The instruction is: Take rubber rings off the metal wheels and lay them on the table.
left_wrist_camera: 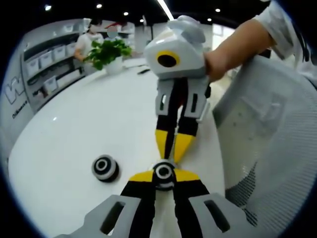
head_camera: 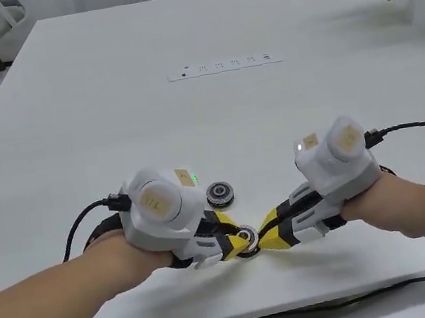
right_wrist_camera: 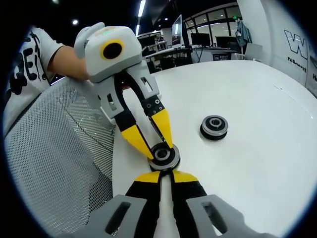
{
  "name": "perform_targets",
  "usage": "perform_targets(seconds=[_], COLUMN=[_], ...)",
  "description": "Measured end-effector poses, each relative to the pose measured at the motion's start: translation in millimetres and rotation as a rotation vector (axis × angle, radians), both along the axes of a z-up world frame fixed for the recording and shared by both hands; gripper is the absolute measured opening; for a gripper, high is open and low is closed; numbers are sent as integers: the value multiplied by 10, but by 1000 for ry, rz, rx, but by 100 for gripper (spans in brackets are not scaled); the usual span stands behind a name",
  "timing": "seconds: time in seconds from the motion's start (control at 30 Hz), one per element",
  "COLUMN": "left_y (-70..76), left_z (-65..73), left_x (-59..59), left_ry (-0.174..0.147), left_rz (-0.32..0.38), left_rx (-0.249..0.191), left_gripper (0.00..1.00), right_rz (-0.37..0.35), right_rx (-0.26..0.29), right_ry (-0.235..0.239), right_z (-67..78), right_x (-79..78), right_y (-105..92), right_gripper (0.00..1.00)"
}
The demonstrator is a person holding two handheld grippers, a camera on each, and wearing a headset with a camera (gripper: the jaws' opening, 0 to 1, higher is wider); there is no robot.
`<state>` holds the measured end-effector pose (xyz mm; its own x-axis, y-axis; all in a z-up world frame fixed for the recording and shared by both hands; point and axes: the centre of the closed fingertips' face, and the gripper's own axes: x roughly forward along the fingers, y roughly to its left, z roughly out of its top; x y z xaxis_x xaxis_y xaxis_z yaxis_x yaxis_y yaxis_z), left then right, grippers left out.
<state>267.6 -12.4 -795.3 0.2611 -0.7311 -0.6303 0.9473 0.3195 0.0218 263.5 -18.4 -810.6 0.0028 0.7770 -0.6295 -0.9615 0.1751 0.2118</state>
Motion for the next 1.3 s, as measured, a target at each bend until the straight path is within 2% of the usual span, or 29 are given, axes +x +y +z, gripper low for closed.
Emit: perform_targets(seconds=[0.17, 0.53, 0.87, 1.13, 1.23, 1.3], left_y=[1, 3, 4, 12, 13, 13], left_z=[0, 1, 2, 1, 1, 1], left_x=[2, 3, 0, 6, 6, 7], left_ry=[-3, -7, -12, -10, -9, -8], left_rz=[-1, -4, -3, 3, 6, 7], left_rx=[0, 3, 7, 8, 8, 7], left_gripper=[13, 13, 13, 13, 13, 13], right_rz=[-12, -65, -103, -180, -210, -215], right_rx=[-9, -6, 18, 50, 89, 93], right_ry=[10, 69, 109, 177, 202, 206], right_z=[-6, -4, 23, 57, 118, 125], right_x=[11, 25, 41, 55, 65, 57], right_y=[1, -18, -27, -25, 1, 1], right_gripper=[2, 0, 0, 0, 0, 0])
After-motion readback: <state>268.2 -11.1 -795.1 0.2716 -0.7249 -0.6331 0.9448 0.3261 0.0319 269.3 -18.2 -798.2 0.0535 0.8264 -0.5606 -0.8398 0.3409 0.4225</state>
